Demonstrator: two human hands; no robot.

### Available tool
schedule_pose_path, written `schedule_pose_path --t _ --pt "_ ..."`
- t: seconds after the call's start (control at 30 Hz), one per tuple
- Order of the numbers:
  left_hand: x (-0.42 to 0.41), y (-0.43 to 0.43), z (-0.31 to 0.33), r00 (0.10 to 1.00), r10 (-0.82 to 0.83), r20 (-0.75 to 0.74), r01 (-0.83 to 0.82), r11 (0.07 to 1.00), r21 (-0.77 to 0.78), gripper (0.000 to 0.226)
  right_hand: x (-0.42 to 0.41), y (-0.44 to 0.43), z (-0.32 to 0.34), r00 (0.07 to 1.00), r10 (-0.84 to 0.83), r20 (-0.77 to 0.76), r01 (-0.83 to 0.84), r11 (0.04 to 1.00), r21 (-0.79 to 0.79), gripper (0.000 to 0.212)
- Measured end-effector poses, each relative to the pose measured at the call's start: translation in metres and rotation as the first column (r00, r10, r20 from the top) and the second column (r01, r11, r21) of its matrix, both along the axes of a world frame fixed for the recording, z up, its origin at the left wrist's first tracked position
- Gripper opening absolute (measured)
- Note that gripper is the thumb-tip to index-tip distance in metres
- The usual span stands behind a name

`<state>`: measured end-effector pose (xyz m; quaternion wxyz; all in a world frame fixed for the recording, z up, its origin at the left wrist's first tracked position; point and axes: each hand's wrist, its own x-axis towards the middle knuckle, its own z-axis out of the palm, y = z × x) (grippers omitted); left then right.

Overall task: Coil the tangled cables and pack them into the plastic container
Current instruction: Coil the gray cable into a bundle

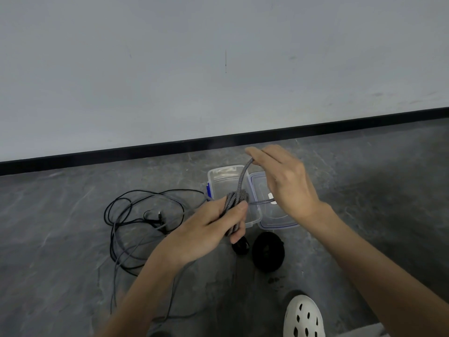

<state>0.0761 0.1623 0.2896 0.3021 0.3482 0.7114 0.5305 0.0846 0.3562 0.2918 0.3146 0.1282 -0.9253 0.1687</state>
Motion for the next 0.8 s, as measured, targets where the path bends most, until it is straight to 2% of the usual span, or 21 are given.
schedule_pose_path --t 0.23,0.37,0.43,0.5,0.57,0.73,0.8 --pt "0.002 -0.001 0.002 0.965 -0.073 0.253 0.016 0.975 0.220 0.037 0.004 -0.005 -0.009 0.980 -0.044 0.191 0.042 0.999 0.019 0.061" --pt "-0.001 0.000 0.005 0.897 -0.052 0.439 -0.142 0.907 0.396 0.030 0.004 -0.021 -0.013 0.923 -0.065 0.380 0.062 0.998 0.019 0.074" --pt "-0.003 0.000 0.006 0.852 -0.028 0.524 -0.242 0.865 0.439 0.029 0.005 -0.033 -0.019 0.865 -0.033 0.500 0.076 0.995 -0.065 0.083" --pt "-0.004 0.001 0.006 0.814 -0.018 0.580 -0.314 0.827 0.466 0.030 0.006 -0.043 -0.024 0.785 0.081 0.614 0.125 0.950 -0.285 0.073" --pt "-0.004 0.002 0.007 0.780 0.003 0.626 -0.389 0.785 0.481 0.032 0.004 -0.049 -0.028 0.724 0.136 0.677 0.184 0.907 -0.379 0.060" --pt "-0.009 0.000 0.010 0.698 0.066 0.713 -0.554 0.680 0.480 0.031 0.008 -0.061 -0.029 0.732 0.187 0.655 0.055 0.942 -0.331 0.061" --pt "-0.012 -0.002 0.009 0.687 0.129 0.715 -0.607 0.642 0.468 0.025 0.009 -0.062 -0.029 0.694 0.165 0.701 0.078 0.951 -0.301 0.047"
